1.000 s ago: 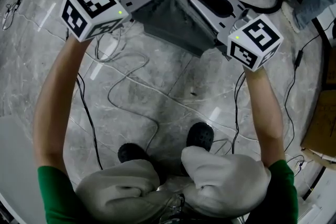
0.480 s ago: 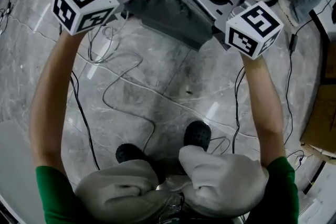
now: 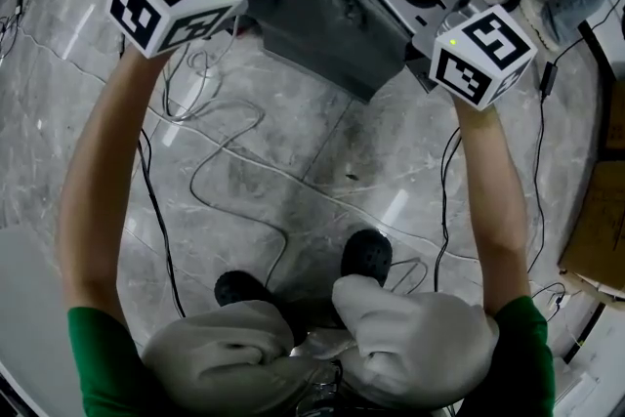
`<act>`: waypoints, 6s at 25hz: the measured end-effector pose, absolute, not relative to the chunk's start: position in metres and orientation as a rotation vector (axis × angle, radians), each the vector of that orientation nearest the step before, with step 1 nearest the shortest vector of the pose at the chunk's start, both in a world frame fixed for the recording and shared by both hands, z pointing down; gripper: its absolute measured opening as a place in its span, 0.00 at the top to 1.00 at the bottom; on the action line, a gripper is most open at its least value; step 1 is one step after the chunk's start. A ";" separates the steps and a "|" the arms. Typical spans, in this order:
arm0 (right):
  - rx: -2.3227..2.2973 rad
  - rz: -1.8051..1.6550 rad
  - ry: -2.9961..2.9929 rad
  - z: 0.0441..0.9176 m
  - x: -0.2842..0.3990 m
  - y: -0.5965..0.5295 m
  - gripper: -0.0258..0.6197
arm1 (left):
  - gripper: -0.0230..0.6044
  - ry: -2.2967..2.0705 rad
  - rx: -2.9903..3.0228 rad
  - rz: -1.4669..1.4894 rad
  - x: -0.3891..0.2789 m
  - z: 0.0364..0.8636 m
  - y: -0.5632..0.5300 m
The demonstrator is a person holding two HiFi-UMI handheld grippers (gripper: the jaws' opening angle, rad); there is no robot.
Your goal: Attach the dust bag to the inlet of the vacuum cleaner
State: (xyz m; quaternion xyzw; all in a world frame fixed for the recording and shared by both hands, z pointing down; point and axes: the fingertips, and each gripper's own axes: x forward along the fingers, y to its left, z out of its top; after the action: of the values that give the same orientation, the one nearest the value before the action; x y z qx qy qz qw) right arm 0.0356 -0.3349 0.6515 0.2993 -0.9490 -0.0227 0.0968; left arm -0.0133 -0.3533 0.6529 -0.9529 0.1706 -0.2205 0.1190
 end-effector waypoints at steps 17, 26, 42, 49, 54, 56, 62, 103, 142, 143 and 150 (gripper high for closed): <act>0.846 -0.068 -2.848 0.648 0.047 -0.357 0.92 | 0.90 0.572 -2.784 -0.605 -0.005 0.649 -0.371; 0.845 -0.024 -2.893 0.653 0.050 -0.360 0.91 | 0.90 0.579 -2.789 -0.595 -0.002 0.653 -0.377; 0.943 0.018 -2.917 0.649 0.054 -0.344 0.87 | 0.90 0.655 -2.785 -0.498 -0.013 0.647 -0.365; 1.068 0.041 -2.892 0.646 0.075 -0.330 0.87 | 0.90 0.648 -2.800 -0.434 -0.028 0.641 -0.349; 1.141 0.037 -2.813 0.644 0.082 -0.325 0.87 | 0.90 0.676 -2.794 -0.394 -0.039 0.639 -0.340; 1.155 0.062 -2.782 0.641 0.083 -0.323 0.88 | 0.90 0.689 -2.833 -0.374 -0.043 0.636 -0.335; 1.188 0.104 -2.701 0.611 0.092 -0.312 0.92 | 0.90 0.705 -2.928 -0.404 -0.048 0.616 -0.322; 1.252 0.430 -2.514 0.097 -0.016 -0.089 0.95 | 0.96 1.186 -3.267 -0.162 -0.153 0.095 -0.101; 1.132 0.351 -2.630 -0.024 0.063 -0.111 0.95 | 0.96 1.293 -3.238 -0.012 -0.014 -0.024 -0.118; 1.130 0.352 -2.629 -0.023 0.063 -0.110 0.95 | 0.96 1.293 -3.239 -0.009 -0.014 -0.024 -0.117; 1.140 0.372 -2.624 -0.018 0.068 -0.104 0.95 | 0.96 1.275 -3.245 -0.024 -0.008 -0.025 -0.112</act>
State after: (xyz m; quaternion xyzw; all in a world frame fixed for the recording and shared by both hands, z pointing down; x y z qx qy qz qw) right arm 0.0685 -0.1035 -0.0183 0.3918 -0.9021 0.1280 0.1280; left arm -0.0077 -0.1116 -0.0254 -0.9169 0.3602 -0.0068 -0.1716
